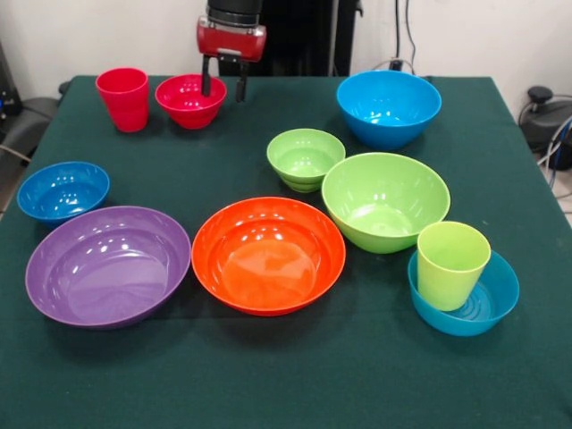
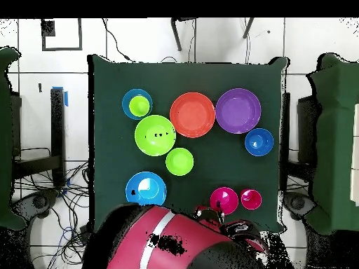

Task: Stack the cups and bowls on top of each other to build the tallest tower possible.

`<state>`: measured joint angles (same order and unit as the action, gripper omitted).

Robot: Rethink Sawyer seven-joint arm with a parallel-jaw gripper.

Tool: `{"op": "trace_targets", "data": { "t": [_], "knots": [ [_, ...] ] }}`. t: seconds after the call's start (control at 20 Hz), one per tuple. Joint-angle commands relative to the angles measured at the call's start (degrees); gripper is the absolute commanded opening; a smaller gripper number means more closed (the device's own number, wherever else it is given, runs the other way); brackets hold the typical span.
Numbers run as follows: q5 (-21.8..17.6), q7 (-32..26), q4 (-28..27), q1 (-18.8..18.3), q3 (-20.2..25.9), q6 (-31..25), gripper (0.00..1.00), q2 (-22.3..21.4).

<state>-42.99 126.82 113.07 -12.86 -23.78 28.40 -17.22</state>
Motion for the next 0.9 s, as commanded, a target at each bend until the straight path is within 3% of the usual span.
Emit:
{"op": "trace_targets", "data": {
  "t": [0.05,0.65,0.9],
  "knots": [
    [1.6,1.9,-8.1,0.0,6.2,2.8,1.00,4.1],
    [1.2,2.4,-9.0,-0.2,6.6,2.3,1.00,4.9],
    [-0.9,3.8,-7.0,-0.6,8.0,-2.3,1.00,0.7]
  ]
}}
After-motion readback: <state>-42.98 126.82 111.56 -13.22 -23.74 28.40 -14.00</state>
